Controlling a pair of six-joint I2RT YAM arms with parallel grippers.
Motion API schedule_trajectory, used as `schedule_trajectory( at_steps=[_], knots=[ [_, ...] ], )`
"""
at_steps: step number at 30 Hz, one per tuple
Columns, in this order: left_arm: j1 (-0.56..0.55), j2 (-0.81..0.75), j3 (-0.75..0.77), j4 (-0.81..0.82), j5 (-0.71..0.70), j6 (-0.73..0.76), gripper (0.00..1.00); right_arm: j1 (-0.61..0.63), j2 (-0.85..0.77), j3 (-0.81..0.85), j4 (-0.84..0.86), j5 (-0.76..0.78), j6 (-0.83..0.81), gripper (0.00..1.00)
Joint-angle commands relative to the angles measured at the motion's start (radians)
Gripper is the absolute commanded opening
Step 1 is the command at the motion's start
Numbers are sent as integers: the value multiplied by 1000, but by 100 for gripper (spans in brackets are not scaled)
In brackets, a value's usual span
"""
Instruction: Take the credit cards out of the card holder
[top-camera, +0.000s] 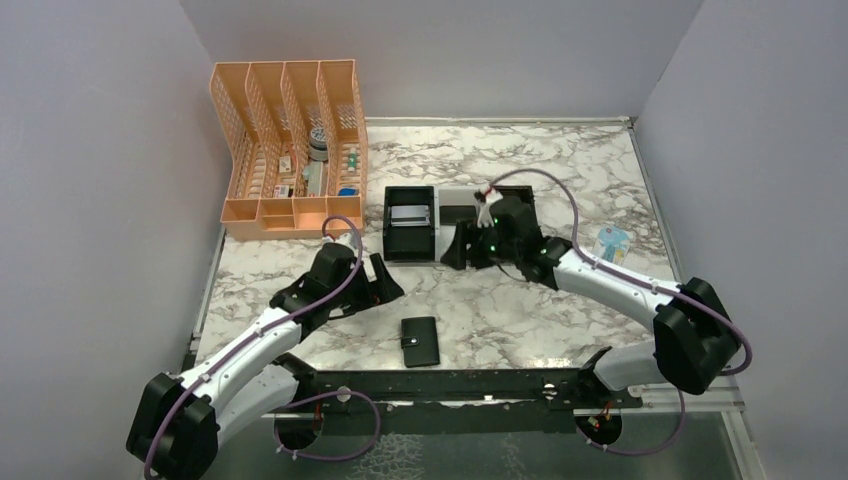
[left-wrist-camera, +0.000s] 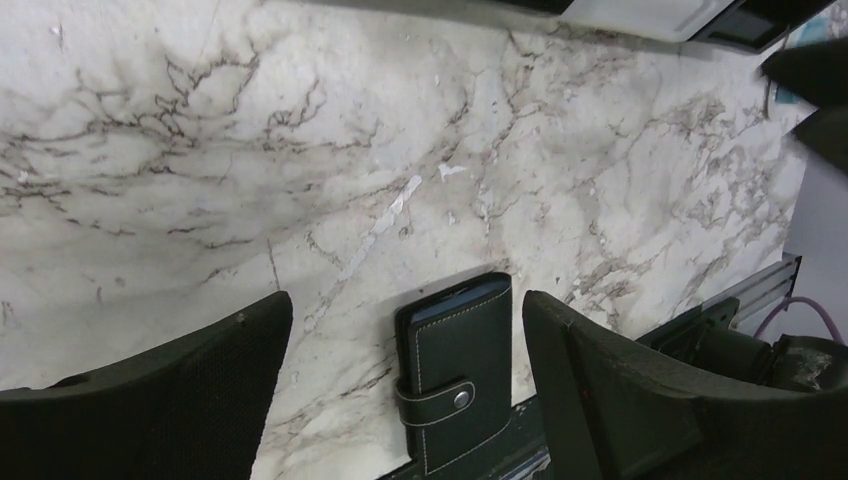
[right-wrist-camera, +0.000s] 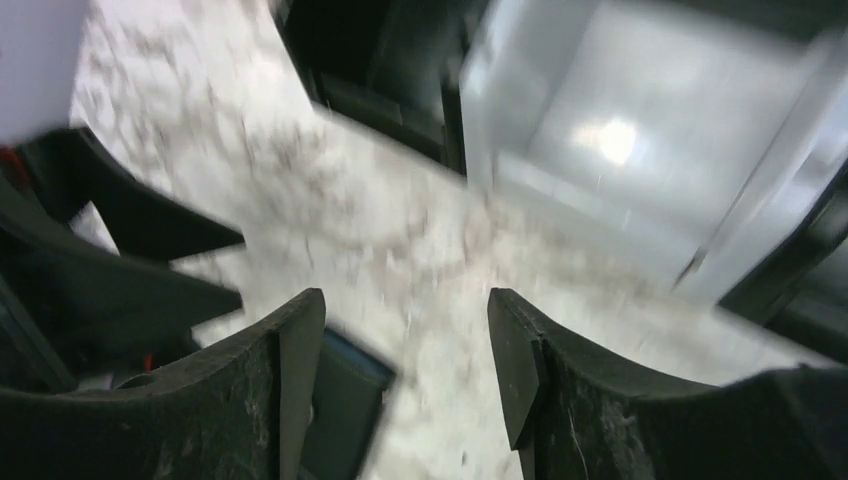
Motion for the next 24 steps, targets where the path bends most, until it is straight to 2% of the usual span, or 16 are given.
schedule_trajectory(
  at_steps=[1, 9, 13, 16, 18, 21, 24],
  knots=[
    [-26, -45, -37, -39, 46, -35, 86, 33, -57, -204, 97, -199, 178, 61],
    [-115, -46, -75, -44, 86, -69, 68, 72, -57, -406, 204, -329, 299, 53],
    [-166, -53, -99, -43, 71, -93, 65, 80, -32, -438, 238, -333, 345, 51],
    [-186, -45, -110, -43, 71, -95, 64, 81, -76, -432, 158, -128, 345, 51],
    [-200, -41, -115, -42, 61, -107, 64, 77, -73, -394, 96, 18, 284, 52],
    [-215, -41, -114, -42, 55, -112, 64, 73, -5, -283, -23, 191, 163, 54],
    [-222, -46, -114, -44, 59, -107, 65, 65, 62, -217, -61, 307, 82, 56]
  ],
)
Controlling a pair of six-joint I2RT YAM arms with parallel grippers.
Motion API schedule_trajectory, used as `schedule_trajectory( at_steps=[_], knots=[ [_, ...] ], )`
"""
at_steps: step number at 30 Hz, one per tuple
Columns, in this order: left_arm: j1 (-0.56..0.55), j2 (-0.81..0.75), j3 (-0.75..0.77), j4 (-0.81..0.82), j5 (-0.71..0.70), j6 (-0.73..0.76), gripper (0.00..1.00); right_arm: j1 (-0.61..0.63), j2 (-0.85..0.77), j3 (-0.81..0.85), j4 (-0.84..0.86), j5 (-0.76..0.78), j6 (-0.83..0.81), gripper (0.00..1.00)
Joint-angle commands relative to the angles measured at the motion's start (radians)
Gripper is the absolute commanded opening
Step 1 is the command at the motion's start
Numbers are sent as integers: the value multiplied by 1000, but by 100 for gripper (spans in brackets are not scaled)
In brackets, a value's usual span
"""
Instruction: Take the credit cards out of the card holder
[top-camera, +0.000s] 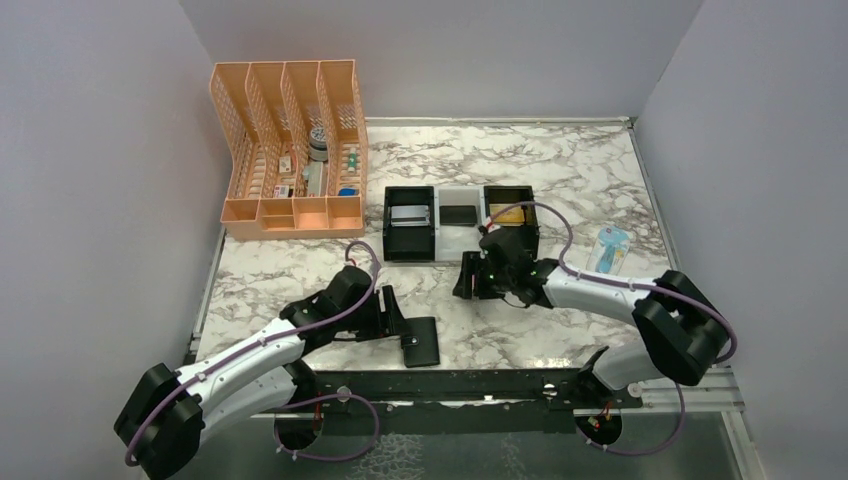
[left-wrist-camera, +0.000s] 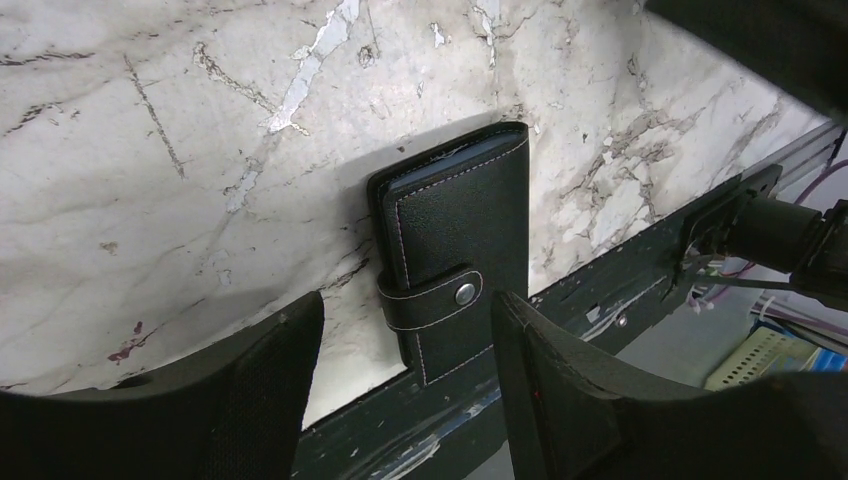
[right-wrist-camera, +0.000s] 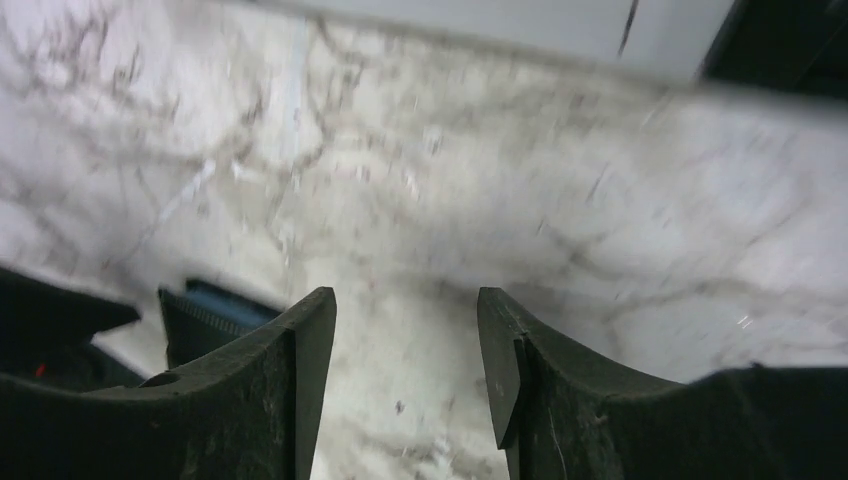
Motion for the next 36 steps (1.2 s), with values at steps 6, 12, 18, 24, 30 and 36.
schedule_trajectory(
  at_steps=[6, 12, 18, 24, 30, 36],
  knots=[
    [-18, -26, -30, -1, 2, -22, 65, -23, 115, 128, -70, 354, -206, 57],
    [-18, -48, -28, -10, -8, -16, 66, -49, 136, 98, -18, 384, -244, 59],
    [-20, -49, -29, -10, 4, -2, 66, -91, 139, 66, 43, 401, -285, 59],
    [-20, -29, -21, -10, 5, 12, 66, -124, 155, 59, 91, 406, -317, 59],
    [-21, 4, -4, -10, 17, 39, 66, -152, 196, 96, 73, 440, -323, 59],
    [-23, 0, -2, -11, 18, 33, 66, -156, 151, 111, 36, 290, -317, 59]
  ],
)
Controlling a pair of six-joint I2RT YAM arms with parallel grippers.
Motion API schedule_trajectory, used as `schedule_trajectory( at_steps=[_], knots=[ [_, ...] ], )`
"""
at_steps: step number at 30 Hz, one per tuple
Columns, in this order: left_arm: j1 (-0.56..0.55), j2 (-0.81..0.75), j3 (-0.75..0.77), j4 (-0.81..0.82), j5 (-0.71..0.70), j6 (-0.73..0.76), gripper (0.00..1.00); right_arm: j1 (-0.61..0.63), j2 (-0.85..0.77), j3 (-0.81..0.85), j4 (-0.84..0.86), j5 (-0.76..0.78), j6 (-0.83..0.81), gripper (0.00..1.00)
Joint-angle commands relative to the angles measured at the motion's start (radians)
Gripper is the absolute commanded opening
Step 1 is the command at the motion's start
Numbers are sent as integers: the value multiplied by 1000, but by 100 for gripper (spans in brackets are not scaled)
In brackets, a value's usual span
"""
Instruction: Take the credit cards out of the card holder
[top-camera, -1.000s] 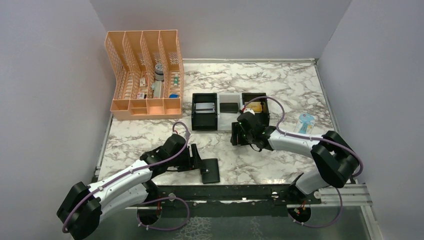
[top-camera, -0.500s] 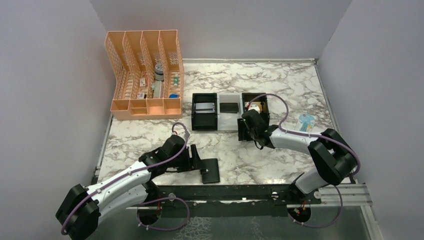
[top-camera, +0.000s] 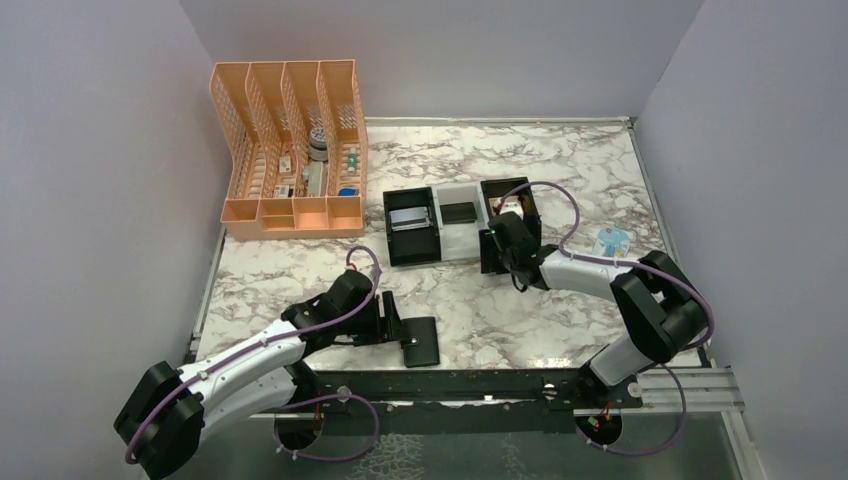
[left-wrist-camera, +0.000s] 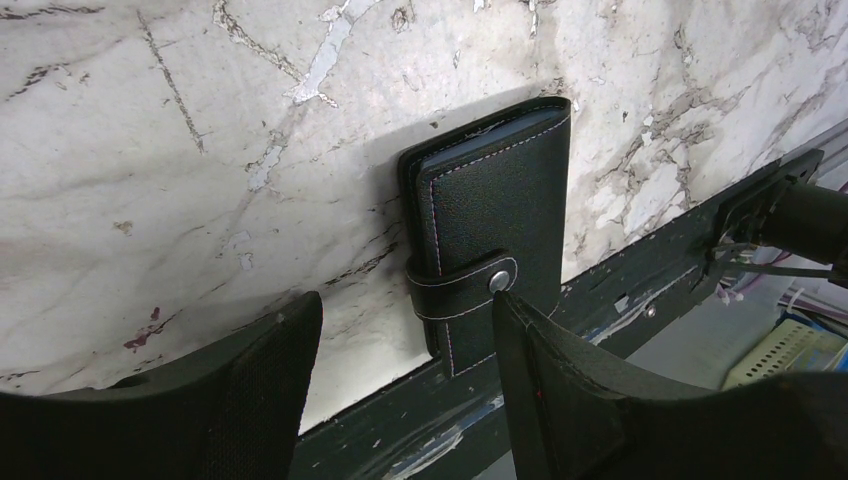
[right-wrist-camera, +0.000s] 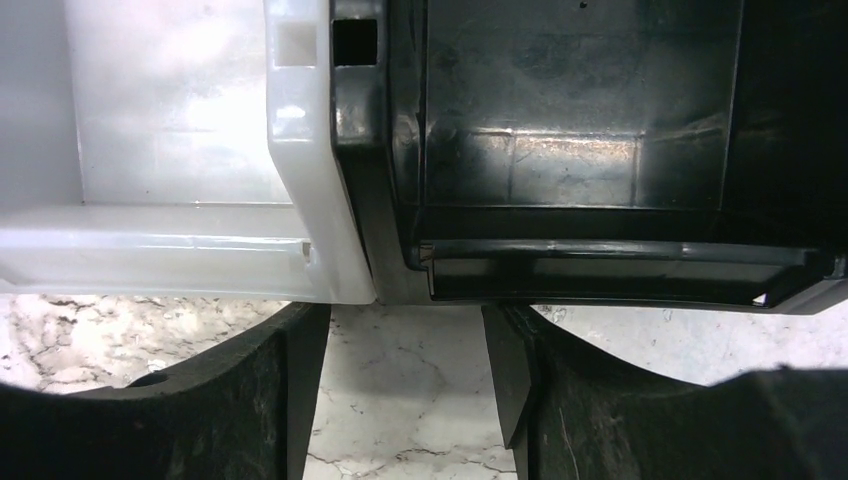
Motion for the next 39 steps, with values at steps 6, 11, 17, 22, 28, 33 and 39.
schedule_trajectory(
  at_steps=[6, 11, 17, 22, 28, 33, 39],
  knots=[
    [-10, 1, 25, 18, 20, 2, 66, -4, -122, -76, -28, -419, 102, 59],
    [-21, 32, 36, 46, 31, 6, 63, 27, -169, -191, 130, -677, 276, 56],
    [-56, 59, 42, 66, 21, -6, 57, 140, -151, -236, 231, -735, 410, 54],
    [-77, 66, 28, 77, -1, -25, 53, 203, -111, -298, 347, -754, 506, 49],
    [-90, 85, 10, 114, -8, -37, 44, 244, -10, -311, 464, -811, 574, 47],
    [-105, 118, 15, 137, -18, -37, 40, 244, 55, -313, 538, -796, 624, 42],
    [-122, 145, 24, 174, -30, -40, 37, 244, 78, -296, 569, -785, 642, 31]
  ],
)
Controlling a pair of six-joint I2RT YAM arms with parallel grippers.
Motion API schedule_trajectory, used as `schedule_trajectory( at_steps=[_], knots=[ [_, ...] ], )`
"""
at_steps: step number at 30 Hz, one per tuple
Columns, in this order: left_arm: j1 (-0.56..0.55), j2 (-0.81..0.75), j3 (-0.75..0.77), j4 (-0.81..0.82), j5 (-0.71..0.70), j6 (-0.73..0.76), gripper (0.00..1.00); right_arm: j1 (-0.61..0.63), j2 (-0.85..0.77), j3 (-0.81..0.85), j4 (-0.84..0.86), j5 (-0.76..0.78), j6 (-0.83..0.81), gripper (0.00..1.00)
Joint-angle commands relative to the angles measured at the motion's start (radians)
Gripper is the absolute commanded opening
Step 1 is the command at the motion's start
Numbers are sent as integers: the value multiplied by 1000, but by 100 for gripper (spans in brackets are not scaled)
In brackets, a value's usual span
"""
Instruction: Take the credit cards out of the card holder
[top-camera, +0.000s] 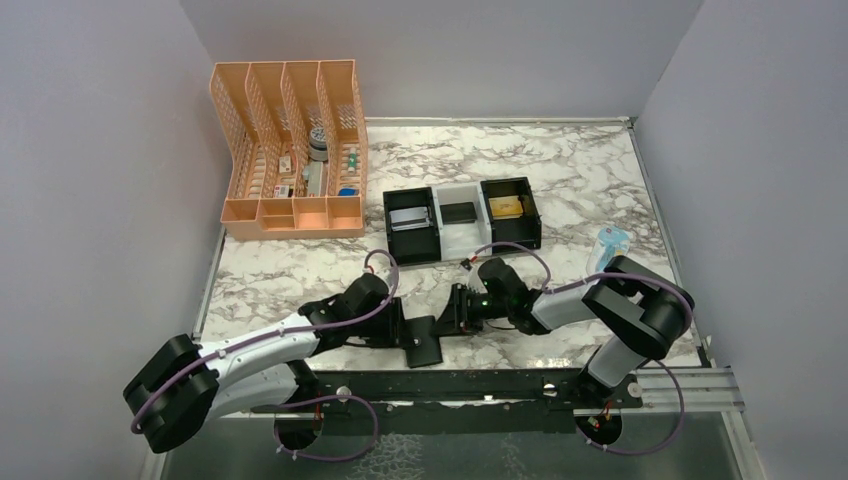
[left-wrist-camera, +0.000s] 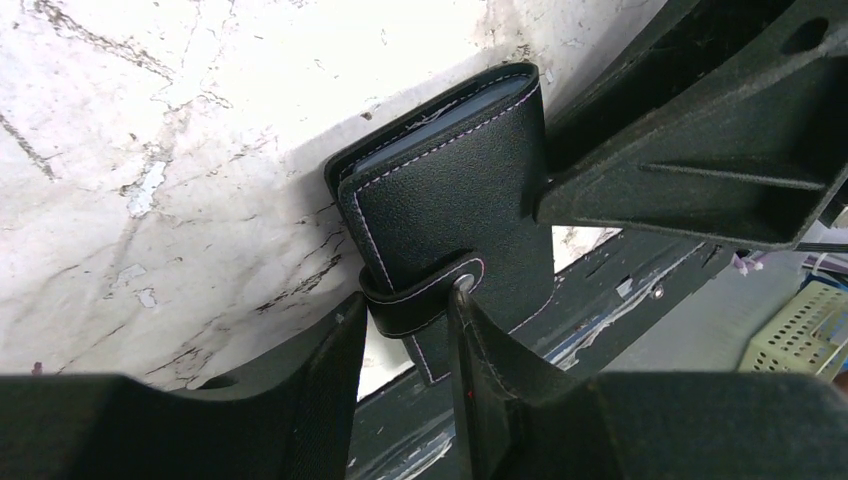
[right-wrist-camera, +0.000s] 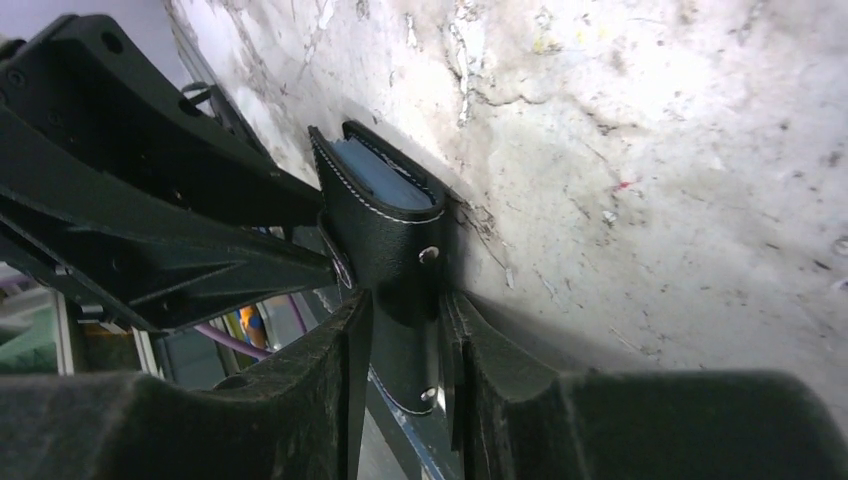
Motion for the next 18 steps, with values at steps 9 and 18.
schedule_trajectory(
  at_steps=[9, 18],
  knots=[
    [-24, 68, 71, 84, -73, 11, 45, 8, -105, 0, -125, 150, -25, 12],
    [-43, 171, 235, -11, -175, 93, 60, 6, -231, 13, -313, 319, -63, 11]
  ],
)
